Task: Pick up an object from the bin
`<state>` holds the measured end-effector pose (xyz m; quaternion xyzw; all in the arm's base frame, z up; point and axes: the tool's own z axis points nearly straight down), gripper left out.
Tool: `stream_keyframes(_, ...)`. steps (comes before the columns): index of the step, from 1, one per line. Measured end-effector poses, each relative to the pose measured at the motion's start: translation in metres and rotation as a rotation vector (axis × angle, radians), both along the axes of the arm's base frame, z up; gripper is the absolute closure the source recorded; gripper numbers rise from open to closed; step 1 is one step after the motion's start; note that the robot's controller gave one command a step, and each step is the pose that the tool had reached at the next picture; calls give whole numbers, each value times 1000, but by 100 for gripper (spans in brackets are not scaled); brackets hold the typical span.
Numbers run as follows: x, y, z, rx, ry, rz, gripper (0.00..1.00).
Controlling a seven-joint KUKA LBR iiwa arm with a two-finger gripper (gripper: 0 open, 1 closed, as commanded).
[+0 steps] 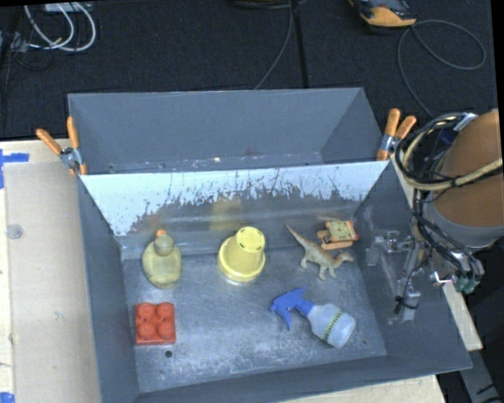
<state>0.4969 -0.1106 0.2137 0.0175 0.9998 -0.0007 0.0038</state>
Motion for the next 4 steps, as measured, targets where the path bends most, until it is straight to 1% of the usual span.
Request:
stream_keyframes(1, -13, 47, -47, 2, 10, 30, 0)
stream_keyframes(2, -16, 78, -64, 4, 12, -7, 0)
stream_keyframes(3, -20, 56, -120, 3, 5, -109, 0)
stream_keyframes(4, 58, 55, -144, 4, 11, -127, 100)
